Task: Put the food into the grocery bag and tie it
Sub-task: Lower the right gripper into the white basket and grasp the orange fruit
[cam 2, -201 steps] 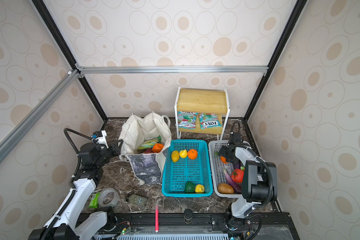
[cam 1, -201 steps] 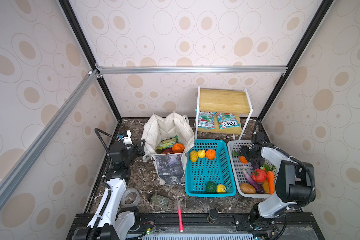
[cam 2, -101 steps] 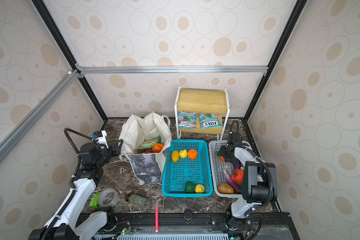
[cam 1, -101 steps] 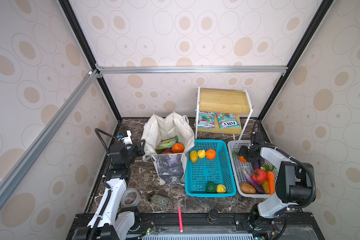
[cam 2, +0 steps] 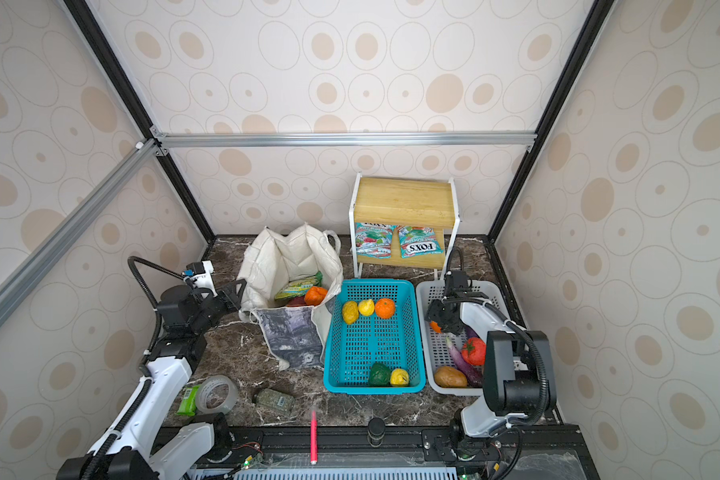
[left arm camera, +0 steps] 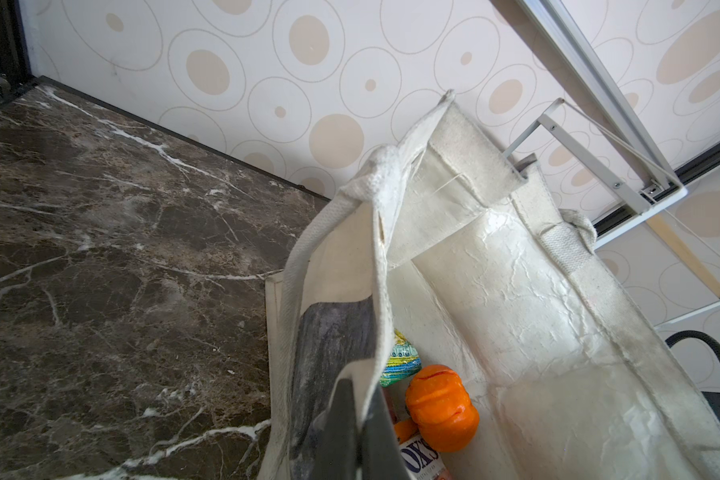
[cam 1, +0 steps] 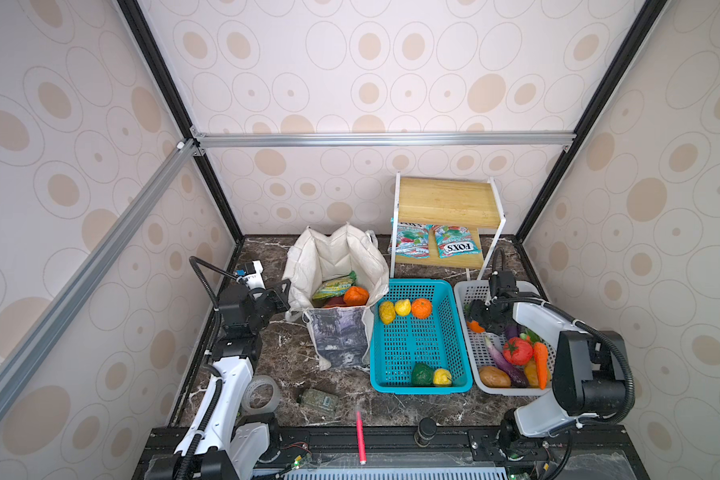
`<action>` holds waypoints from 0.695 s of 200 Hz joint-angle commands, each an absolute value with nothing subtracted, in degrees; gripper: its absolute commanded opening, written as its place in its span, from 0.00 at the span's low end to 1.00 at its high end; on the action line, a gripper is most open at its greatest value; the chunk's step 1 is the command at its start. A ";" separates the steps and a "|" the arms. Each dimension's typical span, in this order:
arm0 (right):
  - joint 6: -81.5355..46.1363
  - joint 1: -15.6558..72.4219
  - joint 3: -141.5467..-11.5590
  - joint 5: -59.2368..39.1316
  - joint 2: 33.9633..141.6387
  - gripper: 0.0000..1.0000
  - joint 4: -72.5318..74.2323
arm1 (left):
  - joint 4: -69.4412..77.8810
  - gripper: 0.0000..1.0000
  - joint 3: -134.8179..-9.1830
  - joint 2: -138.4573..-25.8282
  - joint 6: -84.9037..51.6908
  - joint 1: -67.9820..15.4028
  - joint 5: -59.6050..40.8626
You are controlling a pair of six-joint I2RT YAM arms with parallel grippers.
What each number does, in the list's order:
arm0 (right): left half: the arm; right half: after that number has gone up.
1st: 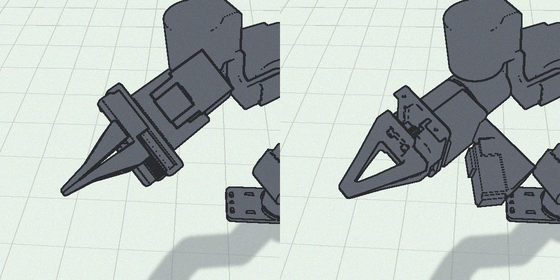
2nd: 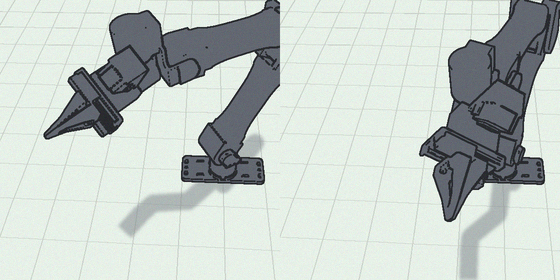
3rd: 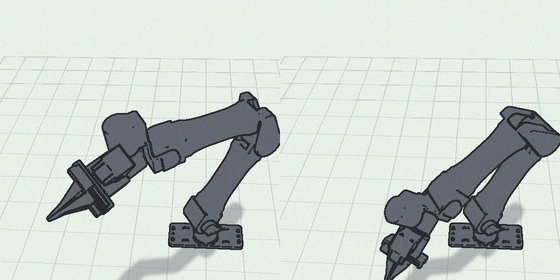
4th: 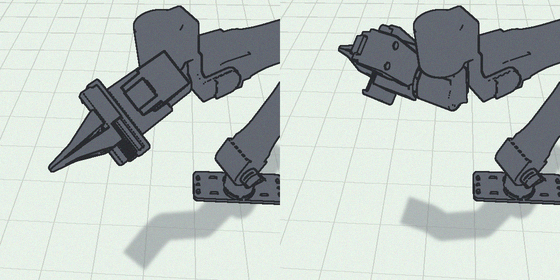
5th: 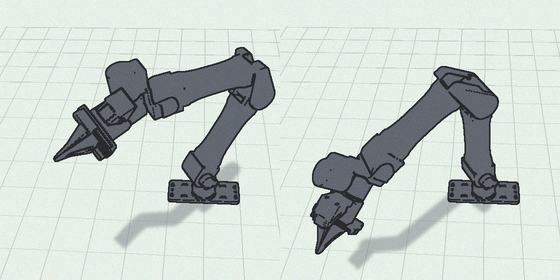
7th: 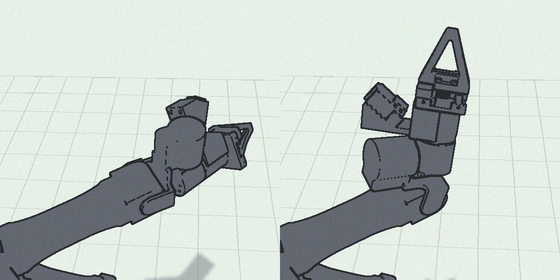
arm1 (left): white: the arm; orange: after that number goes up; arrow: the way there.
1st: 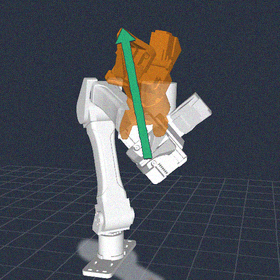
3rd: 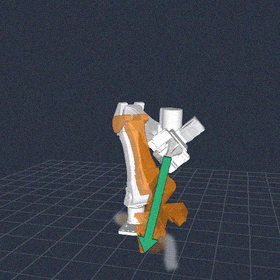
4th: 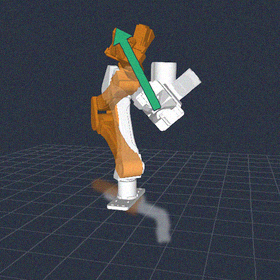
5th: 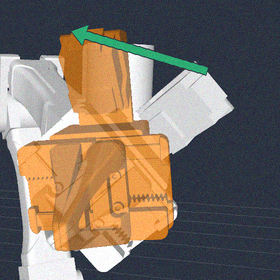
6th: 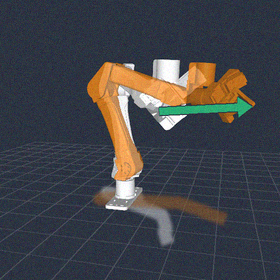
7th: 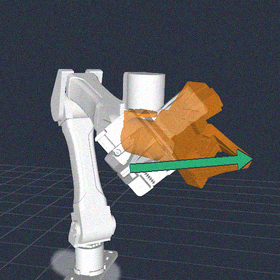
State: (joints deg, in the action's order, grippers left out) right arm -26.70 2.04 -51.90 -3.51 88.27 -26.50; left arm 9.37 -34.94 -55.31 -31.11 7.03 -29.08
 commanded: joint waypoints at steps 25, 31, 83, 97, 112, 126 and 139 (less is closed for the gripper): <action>-27.19 3.84 -50.65 -0.88 87.98 0.70 -27.87 | 10.24 0.00 -35.16 -55.26 -31.42 7.31 -29.50; -26.92 3.79 -51.02 -0.37 88.44 0.70 -28.26 | 10.25 0.00 -35.11 -55.13 -31.38 7.31 -29.52; -26.19 3.84 -51.48 1.76 88.06 0.91 -30.38 | 10.30 0.00 -35.24 -55.16 -31.51 7.36 -29.50; -25.97 3.73 -50.65 1.68 87.43 0.93 -28.97 | 10.37 0.00 -35.16 -55.07 -31.52 7.30 -29.52; -25.77 3.65 -50.94 1.93 88.13 0.90 -28.44 | 10.47 0.00 -35.16 -55.17 -31.60 7.38 -29.61; -25.82 3.63 -52.00 2.06 89.42 0.82 -29.34 | 10.37 0.00 -35.16 -55.10 -31.55 7.38 -29.66; -26.13 3.73 -52.39 1.40 89.23 0.76 -29.62 | 10.30 0.00 -35.23 -55.09 -31.38 7.37 -29.62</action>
State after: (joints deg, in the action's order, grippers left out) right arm -26.17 3.33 -51.44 1.72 88.29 -27.94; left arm 9.37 -34.94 -55.29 -31.14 7.05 -29.06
